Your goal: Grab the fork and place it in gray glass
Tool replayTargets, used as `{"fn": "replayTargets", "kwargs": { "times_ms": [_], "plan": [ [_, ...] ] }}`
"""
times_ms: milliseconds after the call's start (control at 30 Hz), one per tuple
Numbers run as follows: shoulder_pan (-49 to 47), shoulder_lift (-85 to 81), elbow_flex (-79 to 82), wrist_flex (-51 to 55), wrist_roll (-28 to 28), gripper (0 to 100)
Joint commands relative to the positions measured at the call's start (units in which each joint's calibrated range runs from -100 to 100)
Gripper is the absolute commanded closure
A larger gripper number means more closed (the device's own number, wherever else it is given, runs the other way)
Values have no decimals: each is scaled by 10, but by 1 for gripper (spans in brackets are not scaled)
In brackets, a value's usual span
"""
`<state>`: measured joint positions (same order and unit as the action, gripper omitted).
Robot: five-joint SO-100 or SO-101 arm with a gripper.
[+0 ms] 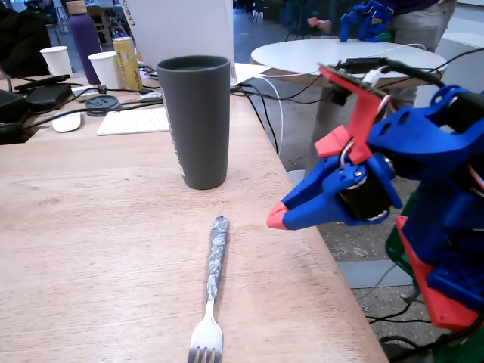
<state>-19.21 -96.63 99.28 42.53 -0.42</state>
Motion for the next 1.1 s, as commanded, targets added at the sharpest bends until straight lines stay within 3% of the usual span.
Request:
{"fn": "replayTargets", "kwargs": {
  "times_ms": [0, 1067],
  "plan": [
    [1, -5, 2, -8, 1, 100],
    [-6, -5, 2, -8, 1, 100]
  ]
}}
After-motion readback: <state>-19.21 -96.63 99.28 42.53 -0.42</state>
